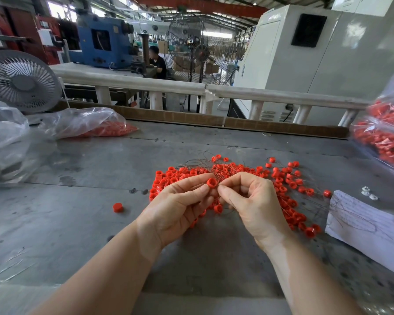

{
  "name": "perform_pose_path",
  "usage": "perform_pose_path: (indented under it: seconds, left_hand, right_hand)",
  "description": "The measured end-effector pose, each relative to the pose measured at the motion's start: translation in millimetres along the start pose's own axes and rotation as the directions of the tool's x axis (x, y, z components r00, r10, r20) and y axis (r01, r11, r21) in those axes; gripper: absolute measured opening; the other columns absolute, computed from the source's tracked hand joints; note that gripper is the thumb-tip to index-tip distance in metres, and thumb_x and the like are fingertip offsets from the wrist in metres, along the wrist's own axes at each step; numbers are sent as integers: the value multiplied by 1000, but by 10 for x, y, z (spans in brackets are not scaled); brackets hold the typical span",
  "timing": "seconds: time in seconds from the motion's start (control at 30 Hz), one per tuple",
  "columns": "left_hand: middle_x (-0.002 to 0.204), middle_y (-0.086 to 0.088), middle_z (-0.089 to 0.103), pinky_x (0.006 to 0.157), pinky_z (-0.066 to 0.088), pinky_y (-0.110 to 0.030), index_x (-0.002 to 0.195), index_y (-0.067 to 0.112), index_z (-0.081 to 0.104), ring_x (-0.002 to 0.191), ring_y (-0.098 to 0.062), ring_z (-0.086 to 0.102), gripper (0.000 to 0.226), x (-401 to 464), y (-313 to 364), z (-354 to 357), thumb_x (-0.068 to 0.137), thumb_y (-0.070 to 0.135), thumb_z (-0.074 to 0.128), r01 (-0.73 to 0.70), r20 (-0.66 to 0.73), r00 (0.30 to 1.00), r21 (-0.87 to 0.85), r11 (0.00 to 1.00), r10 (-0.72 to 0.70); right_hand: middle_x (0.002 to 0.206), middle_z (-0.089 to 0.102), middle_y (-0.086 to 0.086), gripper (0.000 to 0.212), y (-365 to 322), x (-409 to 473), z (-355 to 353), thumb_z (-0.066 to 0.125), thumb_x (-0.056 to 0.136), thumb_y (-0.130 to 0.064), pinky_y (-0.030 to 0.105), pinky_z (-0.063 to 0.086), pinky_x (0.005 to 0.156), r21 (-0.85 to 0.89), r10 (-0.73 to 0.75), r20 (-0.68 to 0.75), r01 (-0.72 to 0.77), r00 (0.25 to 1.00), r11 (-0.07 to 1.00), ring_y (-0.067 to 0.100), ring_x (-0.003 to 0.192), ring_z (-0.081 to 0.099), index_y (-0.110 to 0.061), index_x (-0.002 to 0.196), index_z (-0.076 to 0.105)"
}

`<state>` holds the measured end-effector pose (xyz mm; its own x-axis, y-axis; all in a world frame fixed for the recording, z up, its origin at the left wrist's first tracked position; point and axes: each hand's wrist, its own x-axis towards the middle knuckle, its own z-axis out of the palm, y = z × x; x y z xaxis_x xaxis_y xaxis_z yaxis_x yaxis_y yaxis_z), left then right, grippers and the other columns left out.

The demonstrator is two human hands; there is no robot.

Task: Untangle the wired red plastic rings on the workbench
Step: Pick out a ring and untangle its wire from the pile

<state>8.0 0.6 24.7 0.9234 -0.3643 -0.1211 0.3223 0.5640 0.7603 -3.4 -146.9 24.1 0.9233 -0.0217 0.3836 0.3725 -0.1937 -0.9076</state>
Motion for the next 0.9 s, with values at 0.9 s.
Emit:
perform_pose_path:
  seconds: [0.9]
  left_hand:
    - [70,-11,69,59,56,-17,75,9,76,58,-12,66,21,-9,-6,25,68,0,59,-29,14,1000,26,999,28]
  right_hand:
    - [58,66,3,20,-8,-7,-12,68,81,-5,17,46,52,59,18,8,-19,1000,998,9,56,61,-19,67,68]
